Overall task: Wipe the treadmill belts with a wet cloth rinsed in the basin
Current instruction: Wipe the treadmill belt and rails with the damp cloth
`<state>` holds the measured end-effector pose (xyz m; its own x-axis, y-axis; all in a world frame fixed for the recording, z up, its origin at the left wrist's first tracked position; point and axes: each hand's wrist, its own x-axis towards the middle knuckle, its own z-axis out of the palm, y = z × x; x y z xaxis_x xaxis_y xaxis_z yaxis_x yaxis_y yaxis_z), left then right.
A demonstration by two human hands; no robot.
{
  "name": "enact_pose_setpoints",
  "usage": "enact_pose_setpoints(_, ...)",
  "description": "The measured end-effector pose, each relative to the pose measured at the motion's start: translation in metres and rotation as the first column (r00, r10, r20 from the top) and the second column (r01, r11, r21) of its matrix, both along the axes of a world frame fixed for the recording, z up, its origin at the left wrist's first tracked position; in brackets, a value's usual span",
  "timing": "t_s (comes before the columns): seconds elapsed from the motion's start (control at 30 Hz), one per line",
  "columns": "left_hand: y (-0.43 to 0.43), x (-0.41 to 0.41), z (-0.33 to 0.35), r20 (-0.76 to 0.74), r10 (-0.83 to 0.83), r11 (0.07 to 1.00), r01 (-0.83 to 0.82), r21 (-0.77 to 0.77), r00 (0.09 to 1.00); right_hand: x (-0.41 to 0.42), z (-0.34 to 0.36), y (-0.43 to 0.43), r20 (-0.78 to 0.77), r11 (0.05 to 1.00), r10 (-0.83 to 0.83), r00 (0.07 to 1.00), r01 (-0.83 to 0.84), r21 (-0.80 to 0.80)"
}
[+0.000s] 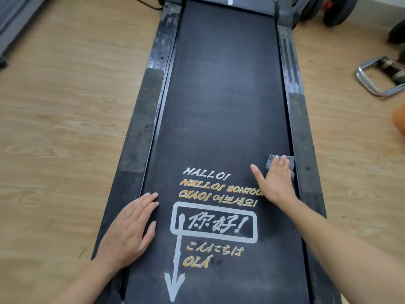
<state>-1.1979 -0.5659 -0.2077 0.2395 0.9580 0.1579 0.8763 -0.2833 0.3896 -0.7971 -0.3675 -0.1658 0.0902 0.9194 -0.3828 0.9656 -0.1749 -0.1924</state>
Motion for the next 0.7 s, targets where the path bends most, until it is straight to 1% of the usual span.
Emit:
enact_pose_setpoints(0.07,0.001,-0.001,0.0,0.005,-0.001,1.0,0.001,0.008,1.0,-0.035,-0.005,-0.007,-0.04,0.998,0.059,0.997,-0.057,0.04)
enact_pose_setpoints(0.17,0.001,0.0,-0.001,0.004,-0.001,1.0,0.001,0.014,1.0,-0.099,-0.009,-0.026,-0.109,0.969,0.239,0.965,-0.229,0.094)
enact_pose_setpoints(0.23,0.001,-0.001,-0.001,0.01,0.003,1.0,-0.003,0.018,1.0,-0.153,-0.01,-0.032,-0.176,0.93,0.366,0.914,-0.353,0.103)
enact_pose_setpoints(0.33,0.001,-0.002,0.0,-0.002,0.009,1.0,-0.009,0.027,1.0,-0.239,-0.011,-0.042,-0.258,0.834,0.55,0.794,-0.539,0.12)
enact_pose_setpoints(0.4,0.001,-0.002,0.001,-0.005,0.008,1.0,-0.008,0.024,1.0,-0.275,-0.011,-0.05,-0.303,0.805,0.584,0.753,-0.585,0.098)
enact_pose_setpoints(0.47,0.001,-0.003,0.002,-0.006,0.003,1.0,-0.003,0.017,1.0,-0.281,-0.012,-0.053,-0.278,0.792,0.603,0.748,-0.605,0.089)
enact_pose_setpoints(0.57,0.0,-0.005,0.001,-0.005,-0.002,1.0,0.002,0.023,1.0,-0.244,-0.012,-0.048,-0.129,0.729,0.685,0.717,-0.679,0.09)
enact_pose_setpoints(0.6,0.0,-0.005,0.001,0.001,-0.002,1.0,0.002,0.025,1.0,-0.226,-0.012,-0.048,-0.094,0.727,0.687,0.721,-0.682,0.085)
enact_pose_setpoints(0.7,0.0,-0.004,0.0,0.023,-0.003,1.0,0.002,0.018,1.0,-0.155,-0.01,-0.053,-0.042,0.788,0.615,0.788,-0.611,0.069)
